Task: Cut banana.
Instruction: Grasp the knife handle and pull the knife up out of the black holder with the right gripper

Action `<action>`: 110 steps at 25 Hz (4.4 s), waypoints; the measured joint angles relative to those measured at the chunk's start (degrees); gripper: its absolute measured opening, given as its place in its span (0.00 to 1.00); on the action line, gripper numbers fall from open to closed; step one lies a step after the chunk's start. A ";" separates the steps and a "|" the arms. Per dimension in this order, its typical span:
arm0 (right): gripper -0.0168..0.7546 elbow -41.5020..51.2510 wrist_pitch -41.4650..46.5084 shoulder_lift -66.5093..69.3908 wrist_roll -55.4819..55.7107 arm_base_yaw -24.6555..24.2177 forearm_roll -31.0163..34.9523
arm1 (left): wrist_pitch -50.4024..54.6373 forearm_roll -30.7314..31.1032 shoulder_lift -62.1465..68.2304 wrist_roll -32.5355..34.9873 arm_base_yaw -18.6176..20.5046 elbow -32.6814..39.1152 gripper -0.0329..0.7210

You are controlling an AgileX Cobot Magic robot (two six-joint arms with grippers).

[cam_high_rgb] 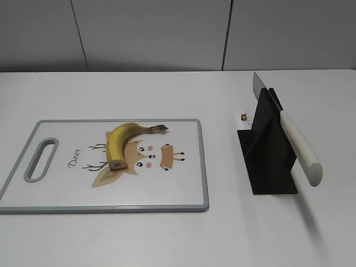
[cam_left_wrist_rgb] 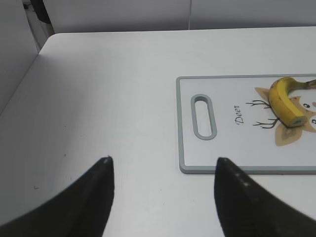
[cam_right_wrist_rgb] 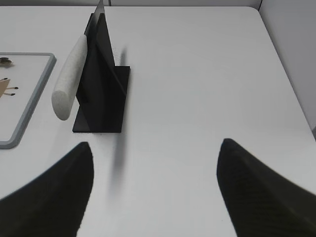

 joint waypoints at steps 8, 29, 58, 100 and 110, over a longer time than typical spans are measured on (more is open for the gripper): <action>0.78 0.00 0.00 0.00 0.00 0.00 0.00 | 0.00 0.00 0.00 0.00 0.00 0.00 0.84; 0.78 0.00 0.00 0.00 0.00 0.00 0.00 | 0.00 0.00 0.00 0.00 0.00 0.00 0.83; 0.76 -20.86 14.47 33.66 3.36 8.26 -2.06 | 0.00 0.00 0.00 0.00 0.00 0.00 0.81; 0.72 -37.28 9.00 88.03 9.23 20.58 -0.66 | 0.00 0.00 0.00 0.00 0.00 0.00 0.79; 0.72 -37.71 7.36 91.11 9.00 20.52 0.19 | 0.00 0.00 0.00 0.00 0.00 0.00 0.78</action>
